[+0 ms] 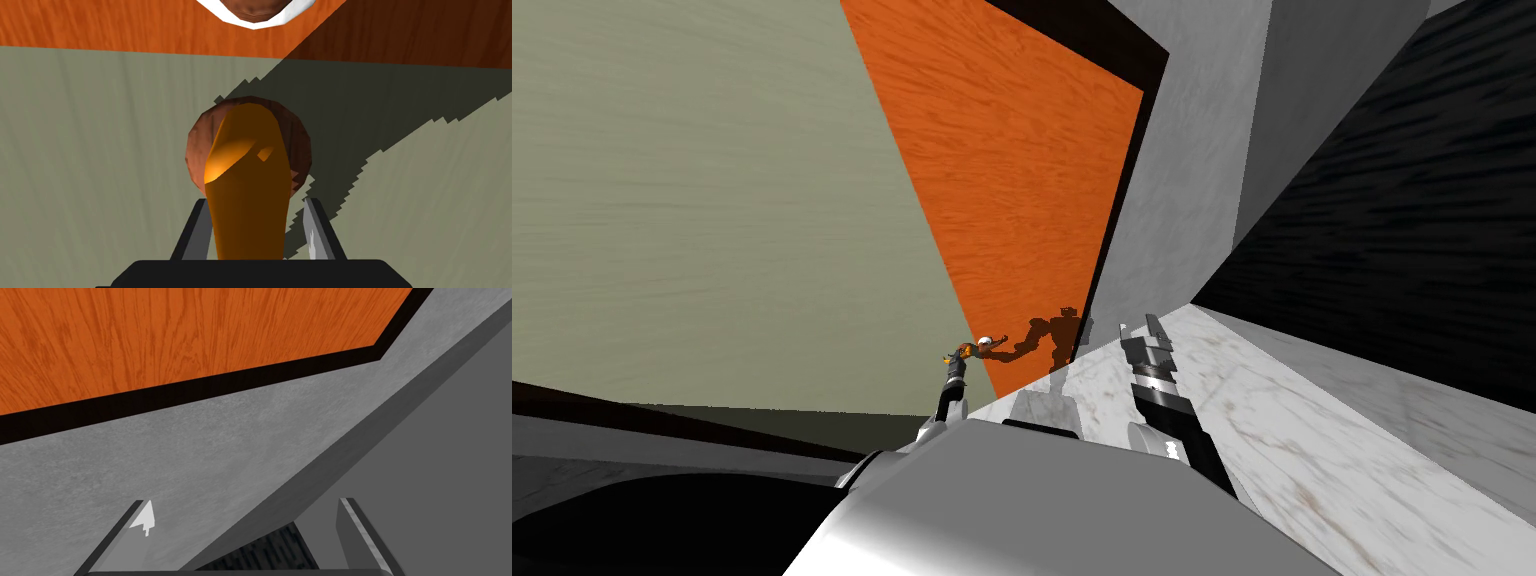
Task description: Pull the door open
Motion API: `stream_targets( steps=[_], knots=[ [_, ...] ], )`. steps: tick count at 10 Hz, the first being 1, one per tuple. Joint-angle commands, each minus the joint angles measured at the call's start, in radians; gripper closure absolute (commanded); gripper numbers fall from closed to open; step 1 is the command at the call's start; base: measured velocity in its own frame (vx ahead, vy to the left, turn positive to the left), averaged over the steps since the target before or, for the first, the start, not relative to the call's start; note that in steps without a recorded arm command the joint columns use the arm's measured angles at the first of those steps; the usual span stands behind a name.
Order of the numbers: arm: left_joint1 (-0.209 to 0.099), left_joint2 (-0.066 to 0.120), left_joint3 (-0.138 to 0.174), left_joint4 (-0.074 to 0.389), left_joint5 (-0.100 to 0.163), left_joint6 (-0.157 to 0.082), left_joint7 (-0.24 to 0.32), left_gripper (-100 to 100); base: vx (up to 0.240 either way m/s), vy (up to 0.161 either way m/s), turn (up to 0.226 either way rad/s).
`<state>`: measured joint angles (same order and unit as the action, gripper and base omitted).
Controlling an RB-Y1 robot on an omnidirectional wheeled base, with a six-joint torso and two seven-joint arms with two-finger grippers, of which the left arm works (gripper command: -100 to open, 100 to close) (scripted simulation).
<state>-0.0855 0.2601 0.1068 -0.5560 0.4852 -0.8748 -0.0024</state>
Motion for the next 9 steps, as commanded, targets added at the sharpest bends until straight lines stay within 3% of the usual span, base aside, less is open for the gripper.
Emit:
stream_targets(
  steps=[1, 5, 9],
  knots=[
    [0.001, 0.0, 0.0, 0.0, 0.0, 0.0, 0.0, 100, -0.035, -0.011, 0.006],
    [0.001, 0.0, 0.0, 0.0, 0.0, 0.0, 0.0, 100, -0.015, -0.006, -0.003],
    [0.002, -0.002, -0.002, 0.002, -0.001, 0.002, 0.0, 100, -0.149, -0.021, -0.004]
  ],
)
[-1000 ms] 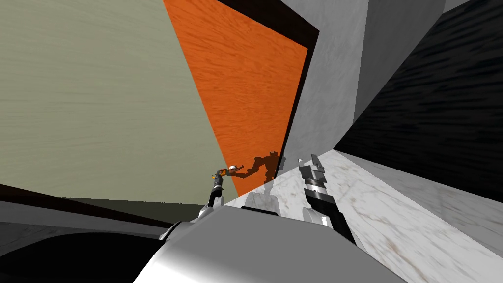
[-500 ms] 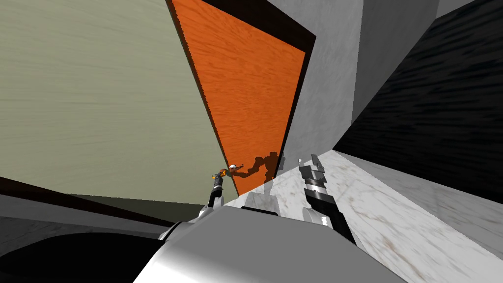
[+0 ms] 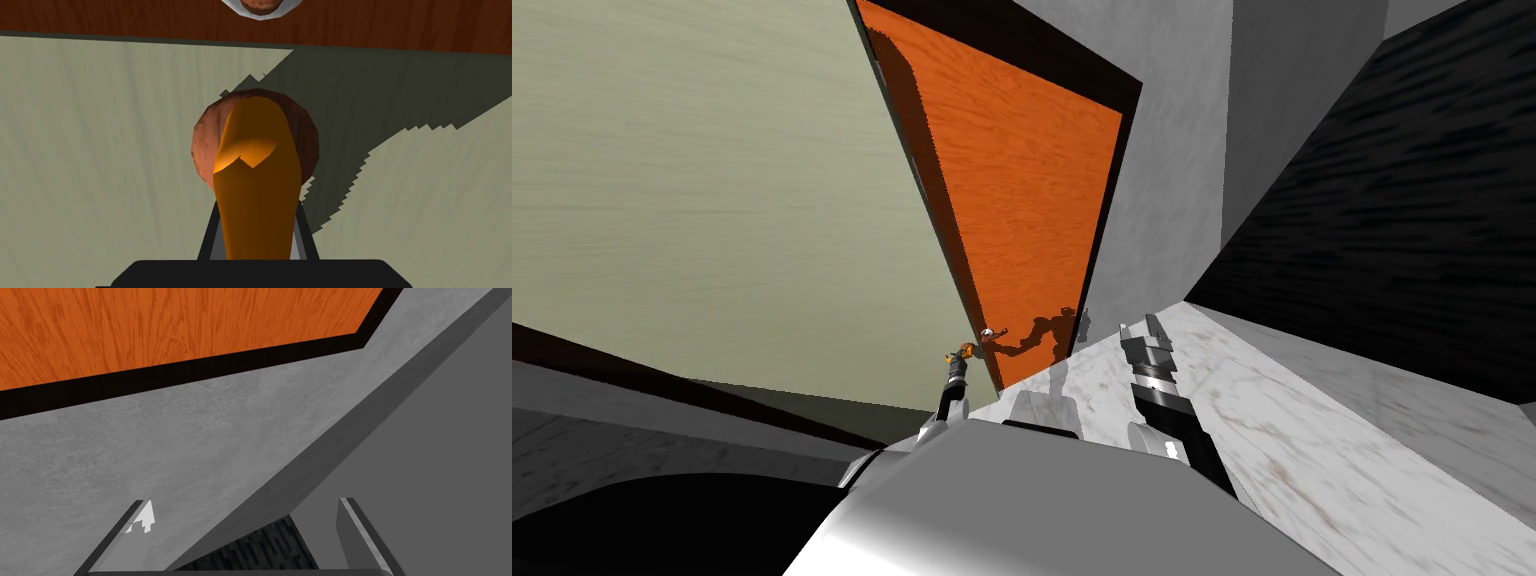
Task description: Pull the door open
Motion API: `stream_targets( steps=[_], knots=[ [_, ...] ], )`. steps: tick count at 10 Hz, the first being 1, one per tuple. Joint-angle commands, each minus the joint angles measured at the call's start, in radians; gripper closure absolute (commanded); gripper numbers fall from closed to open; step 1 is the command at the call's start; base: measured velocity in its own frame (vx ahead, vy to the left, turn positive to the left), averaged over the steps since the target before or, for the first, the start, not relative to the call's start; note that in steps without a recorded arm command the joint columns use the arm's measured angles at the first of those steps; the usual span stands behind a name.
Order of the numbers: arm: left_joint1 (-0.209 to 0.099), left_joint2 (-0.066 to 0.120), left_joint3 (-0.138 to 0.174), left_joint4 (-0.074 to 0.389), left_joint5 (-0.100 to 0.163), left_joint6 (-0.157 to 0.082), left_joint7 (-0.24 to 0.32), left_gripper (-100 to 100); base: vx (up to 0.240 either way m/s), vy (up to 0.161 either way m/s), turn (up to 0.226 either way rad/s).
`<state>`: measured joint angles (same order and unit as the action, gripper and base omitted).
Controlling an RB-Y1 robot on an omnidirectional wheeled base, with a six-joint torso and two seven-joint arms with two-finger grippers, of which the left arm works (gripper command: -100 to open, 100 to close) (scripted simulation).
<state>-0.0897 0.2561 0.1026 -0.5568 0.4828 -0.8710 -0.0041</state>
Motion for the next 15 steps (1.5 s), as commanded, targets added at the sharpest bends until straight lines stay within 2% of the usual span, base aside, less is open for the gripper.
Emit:
stream_targets(
  steps=[1, 15],
  knots=[
    [0.007, 0.002, 0.003, 0.003, 0.002, -0.001, 0.002, 100, -0.184, -0.029, 0.013],
    [0.007, 0.004, 0.0, 0.003, -0.001, -0.002, 0.007, 100, -0.193, -0.029, 0.009]
  ],
)
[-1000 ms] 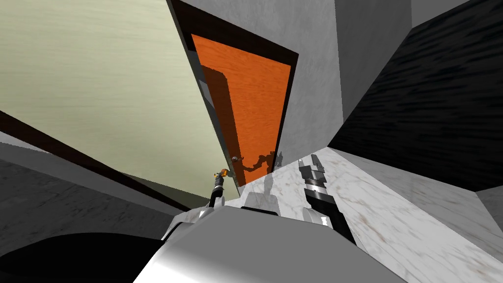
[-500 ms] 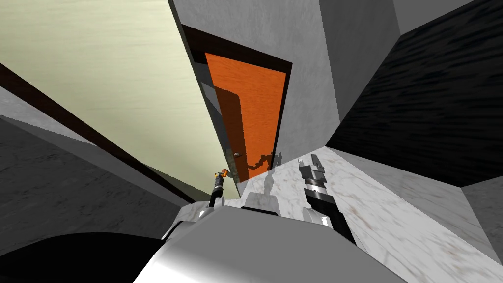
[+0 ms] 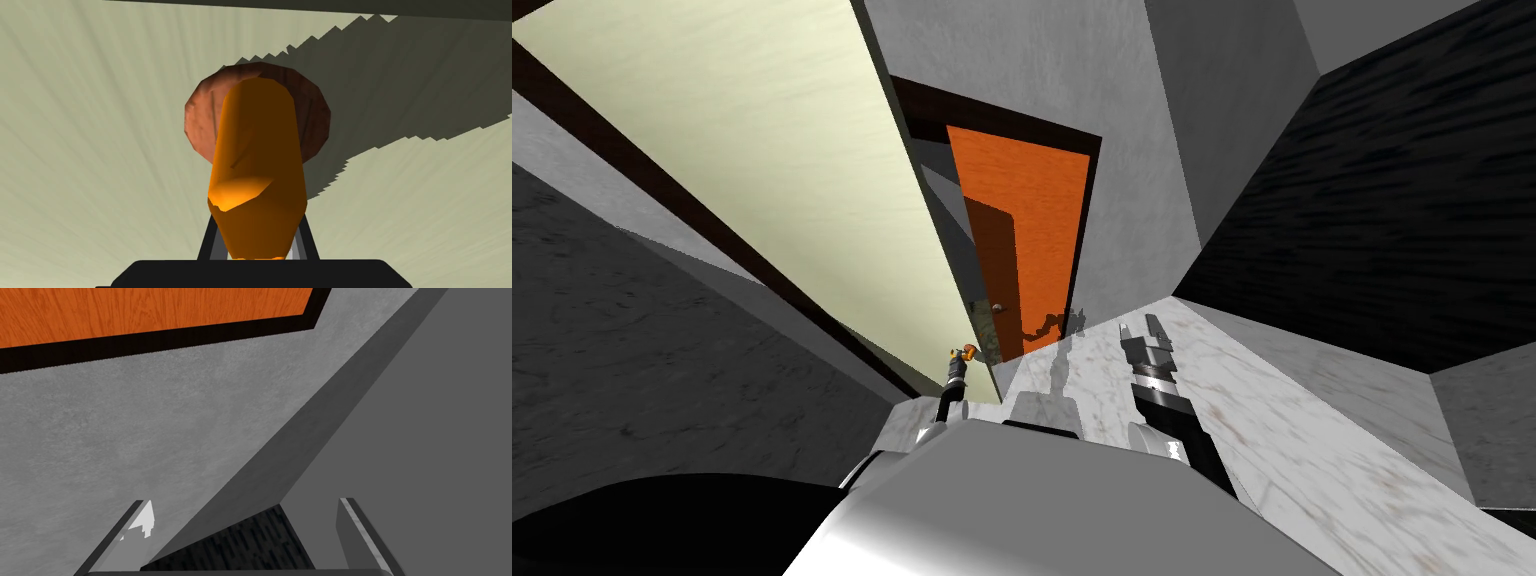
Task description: Pull the door open
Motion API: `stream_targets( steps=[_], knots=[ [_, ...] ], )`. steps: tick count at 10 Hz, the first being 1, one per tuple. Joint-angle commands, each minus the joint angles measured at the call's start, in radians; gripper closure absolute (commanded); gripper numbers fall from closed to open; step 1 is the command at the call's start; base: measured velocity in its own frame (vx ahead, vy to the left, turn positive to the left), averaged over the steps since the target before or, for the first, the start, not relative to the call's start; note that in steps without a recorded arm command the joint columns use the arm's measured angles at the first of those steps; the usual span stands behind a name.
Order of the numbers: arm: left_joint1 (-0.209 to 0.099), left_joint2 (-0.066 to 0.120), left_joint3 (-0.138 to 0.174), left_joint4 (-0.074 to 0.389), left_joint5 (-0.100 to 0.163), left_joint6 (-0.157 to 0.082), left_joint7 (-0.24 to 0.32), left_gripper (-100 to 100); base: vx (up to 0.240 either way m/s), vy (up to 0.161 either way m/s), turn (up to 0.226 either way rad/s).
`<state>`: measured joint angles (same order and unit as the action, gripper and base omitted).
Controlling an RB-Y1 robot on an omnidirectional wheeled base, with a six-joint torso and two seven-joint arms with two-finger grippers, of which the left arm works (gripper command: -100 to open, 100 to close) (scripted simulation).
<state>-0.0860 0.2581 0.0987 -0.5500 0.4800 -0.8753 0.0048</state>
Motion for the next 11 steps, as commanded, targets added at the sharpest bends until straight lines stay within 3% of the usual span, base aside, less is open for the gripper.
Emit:
stream_targets(
  steps=[1, 11],
  knots=[
    [0.003, 0.002, 0.003, -0.003, 0.002, 0.002, -0.002, 100, -0.177, -0.017, 0.024],
    [0.005, 0.007, -0.003, -0.003, -0.003, 0.001, 0.008, 100, -0.182, -0.015, 0.005]
  ],
)
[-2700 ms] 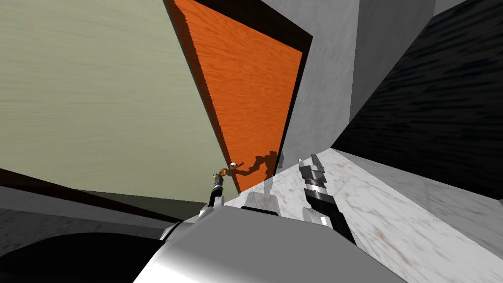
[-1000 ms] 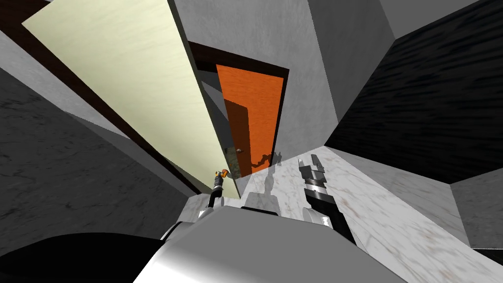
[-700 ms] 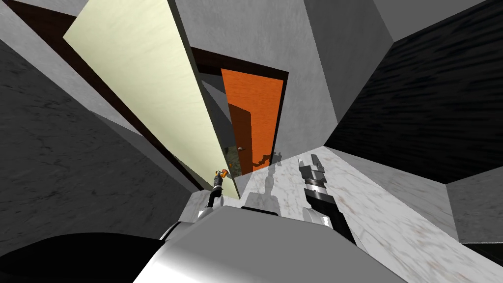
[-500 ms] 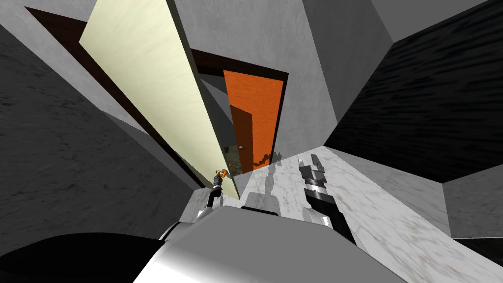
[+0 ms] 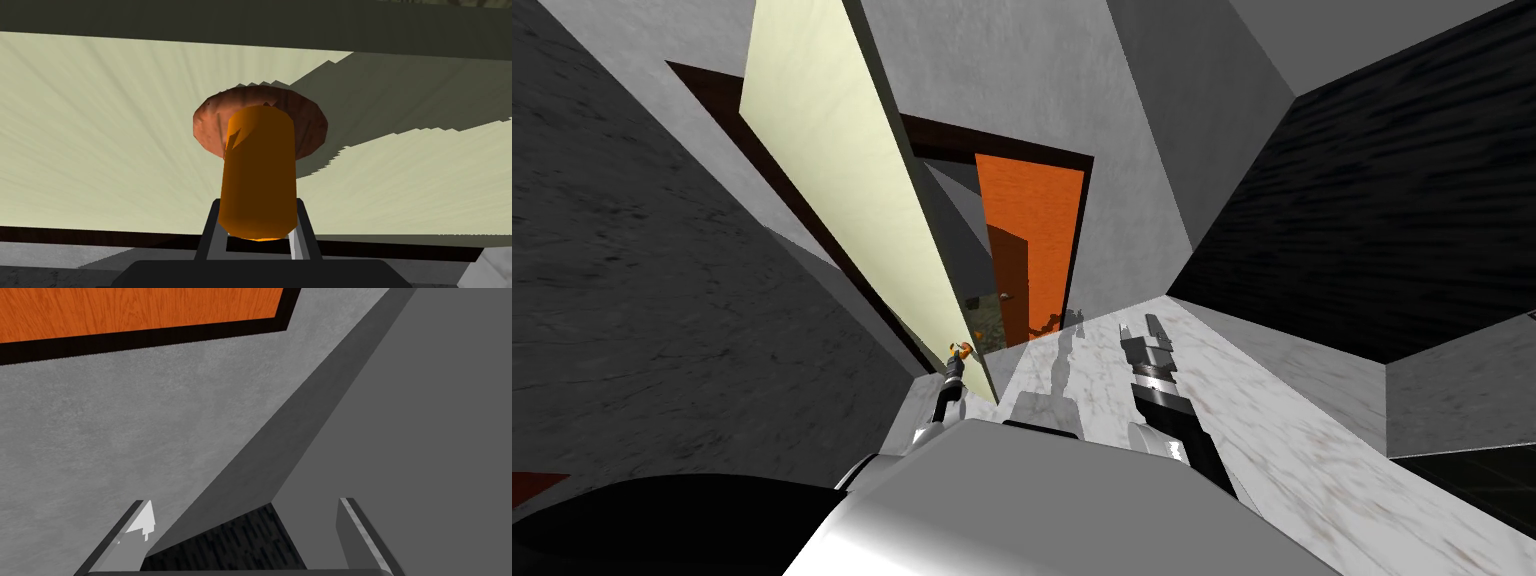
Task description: Pull the door open
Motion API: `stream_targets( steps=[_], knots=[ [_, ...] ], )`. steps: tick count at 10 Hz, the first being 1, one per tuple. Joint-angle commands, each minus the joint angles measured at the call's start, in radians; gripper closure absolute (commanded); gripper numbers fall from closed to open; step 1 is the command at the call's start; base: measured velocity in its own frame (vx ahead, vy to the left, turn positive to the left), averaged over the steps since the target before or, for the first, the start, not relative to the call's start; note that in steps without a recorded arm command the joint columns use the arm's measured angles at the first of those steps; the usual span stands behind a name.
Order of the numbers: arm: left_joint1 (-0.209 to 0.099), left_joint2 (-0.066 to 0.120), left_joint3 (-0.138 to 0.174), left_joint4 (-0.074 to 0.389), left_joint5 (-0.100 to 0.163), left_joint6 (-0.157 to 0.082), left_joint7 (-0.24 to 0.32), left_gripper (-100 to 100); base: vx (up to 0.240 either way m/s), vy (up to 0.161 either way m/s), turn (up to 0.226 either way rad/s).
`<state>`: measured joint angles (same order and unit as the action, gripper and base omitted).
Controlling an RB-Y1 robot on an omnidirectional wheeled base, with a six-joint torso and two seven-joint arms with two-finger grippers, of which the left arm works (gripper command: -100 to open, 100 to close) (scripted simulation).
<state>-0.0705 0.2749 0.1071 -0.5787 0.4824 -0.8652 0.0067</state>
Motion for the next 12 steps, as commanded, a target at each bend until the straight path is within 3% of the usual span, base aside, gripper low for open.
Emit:
stream_targets(
  steps=[1, 8, 9, 12],
  knots=[
    [-0.01, -0.009, -0.012, 0.026, -0.006, -0.009, 0.007, 100, -0.137, -0.005, 0.005],
    [-0.008, -0.001, -0.022, 0.027, -0.014, -0.01, 0.024, 100, -0.152, -0.022, -0.03],
    [-0.003, 0.002, -0.031, 0.014, -0.023, -0.01, 0.03, -100, -0.107, 0.087, -0.123],
    [-0.002, 0.009, -0.058, 0.01, -0.045, -0.013, 0.053, -100, -0.067, 0.176, -0.101]
  ],
)
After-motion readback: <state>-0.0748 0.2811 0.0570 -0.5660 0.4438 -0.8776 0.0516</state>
